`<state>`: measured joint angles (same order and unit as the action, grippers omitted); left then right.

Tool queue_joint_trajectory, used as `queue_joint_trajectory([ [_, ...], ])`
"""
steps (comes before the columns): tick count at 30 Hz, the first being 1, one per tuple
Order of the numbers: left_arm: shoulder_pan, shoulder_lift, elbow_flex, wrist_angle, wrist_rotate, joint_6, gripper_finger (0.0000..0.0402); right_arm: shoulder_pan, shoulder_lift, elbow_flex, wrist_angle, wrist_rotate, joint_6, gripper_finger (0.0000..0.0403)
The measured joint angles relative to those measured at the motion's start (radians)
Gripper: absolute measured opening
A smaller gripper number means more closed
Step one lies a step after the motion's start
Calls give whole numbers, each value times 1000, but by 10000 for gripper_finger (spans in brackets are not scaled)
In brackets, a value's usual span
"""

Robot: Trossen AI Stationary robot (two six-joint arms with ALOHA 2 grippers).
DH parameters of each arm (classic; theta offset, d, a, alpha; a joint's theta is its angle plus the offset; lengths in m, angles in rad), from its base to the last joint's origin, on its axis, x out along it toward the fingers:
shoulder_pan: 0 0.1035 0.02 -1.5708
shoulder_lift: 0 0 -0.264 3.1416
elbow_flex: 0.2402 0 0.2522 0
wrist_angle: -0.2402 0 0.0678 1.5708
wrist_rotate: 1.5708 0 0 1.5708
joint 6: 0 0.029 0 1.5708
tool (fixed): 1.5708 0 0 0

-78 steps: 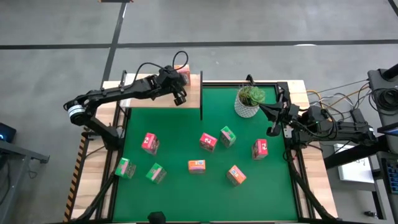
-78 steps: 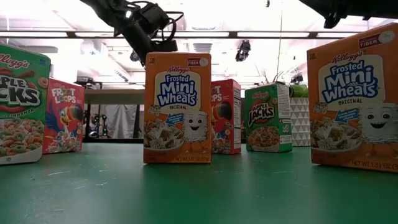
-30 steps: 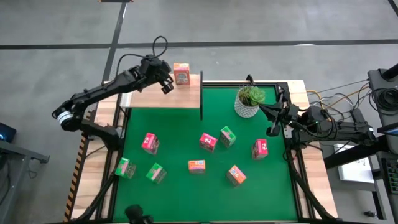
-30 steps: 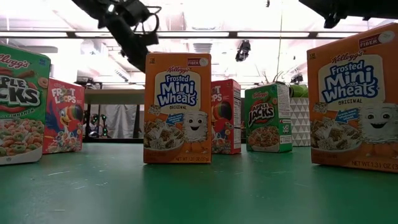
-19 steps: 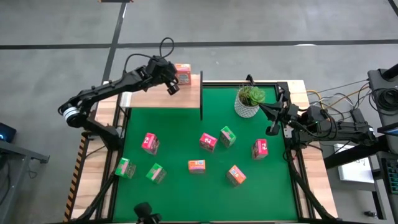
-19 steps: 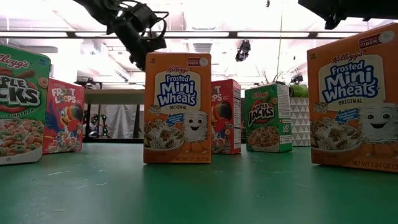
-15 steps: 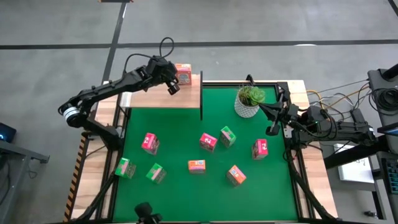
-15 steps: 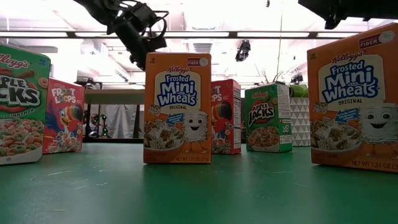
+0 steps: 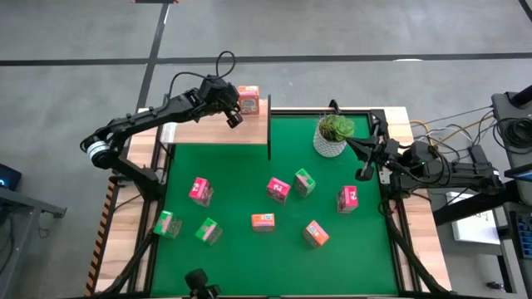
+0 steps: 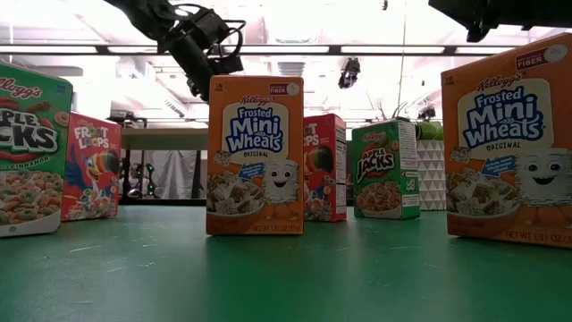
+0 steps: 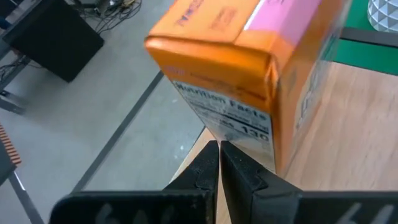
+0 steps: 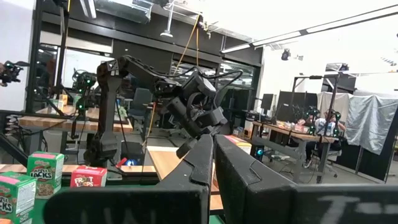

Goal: Stack cereal on shelf
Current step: Put the top left orange cereal box on the shelf

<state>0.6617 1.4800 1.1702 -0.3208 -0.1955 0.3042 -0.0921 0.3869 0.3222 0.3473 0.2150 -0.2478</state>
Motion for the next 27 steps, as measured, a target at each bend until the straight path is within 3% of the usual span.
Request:
queue_joint_trajectory([
  [7,0,7,0,16,-1,-12,0,0,0,0,0,0,-6,9],
  [14,-26,-41,47,-123,-2,-44,0,0,0,0,0,9,-8,9],
  [18,-70,-49,46,-158,89,-25,0,0,0,0,-3,23,-10,9],
  [27,-179,0,46,-41,127,-25,0,0,0,0,-6,23,-14,9],
])
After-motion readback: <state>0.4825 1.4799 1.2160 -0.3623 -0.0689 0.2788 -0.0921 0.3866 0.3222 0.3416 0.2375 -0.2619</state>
